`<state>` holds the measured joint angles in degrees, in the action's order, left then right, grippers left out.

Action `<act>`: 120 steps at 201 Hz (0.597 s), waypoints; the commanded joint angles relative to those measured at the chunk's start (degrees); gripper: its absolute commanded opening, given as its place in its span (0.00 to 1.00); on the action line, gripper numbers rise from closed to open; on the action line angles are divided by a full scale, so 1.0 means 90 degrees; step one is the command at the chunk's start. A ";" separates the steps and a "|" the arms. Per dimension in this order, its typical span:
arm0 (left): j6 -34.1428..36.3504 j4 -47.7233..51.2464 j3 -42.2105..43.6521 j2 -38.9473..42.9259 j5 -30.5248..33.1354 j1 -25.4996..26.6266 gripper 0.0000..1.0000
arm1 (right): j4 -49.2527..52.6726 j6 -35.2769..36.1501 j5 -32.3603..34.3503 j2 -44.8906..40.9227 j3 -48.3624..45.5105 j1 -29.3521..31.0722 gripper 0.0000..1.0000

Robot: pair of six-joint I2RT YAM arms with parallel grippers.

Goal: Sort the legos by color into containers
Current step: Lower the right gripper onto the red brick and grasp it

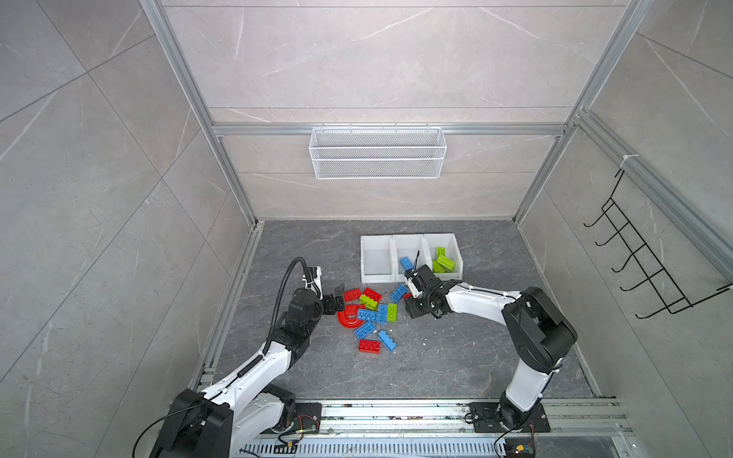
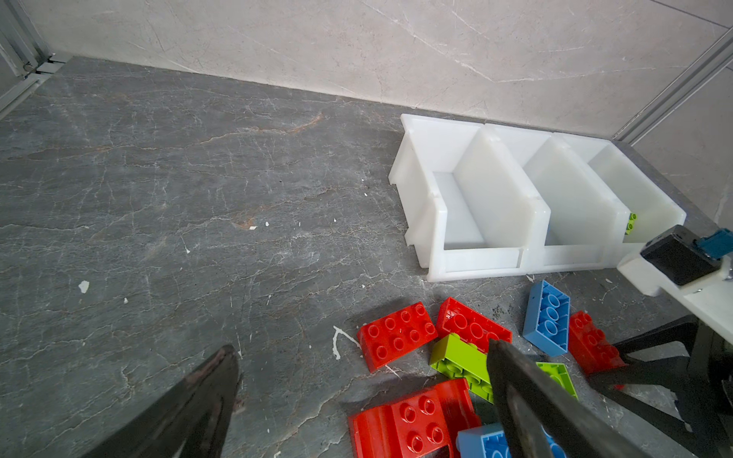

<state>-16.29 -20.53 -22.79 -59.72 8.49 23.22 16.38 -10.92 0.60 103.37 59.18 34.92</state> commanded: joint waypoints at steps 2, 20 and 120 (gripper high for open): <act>-0.0046 -0.0300 -0.0137 -0.0010 -0.0047 -0.0022 1.00 | 0.0003 -0.0066 -0.0058 0.0096 0.0186 0.0040 0.48; -0.0045 -0.0301 -0.0137 0.0000 -0.0046 -0.0022 1.00 | 0.0025 -0.0057 -0.0008 0.0068 0.0187 0.0043 0.44; -0.0043 -0.0257 -0.0137 0.0069 -0.0001 -0.0027 1.00 | -0.0403 -0.0125 -0.0017 -0.0709 -0.0256 0.0045 0.29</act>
<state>-16.29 -20.69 -22.79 -59.72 8.47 23.22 15.84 -10.96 0.64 101.54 58.89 34.92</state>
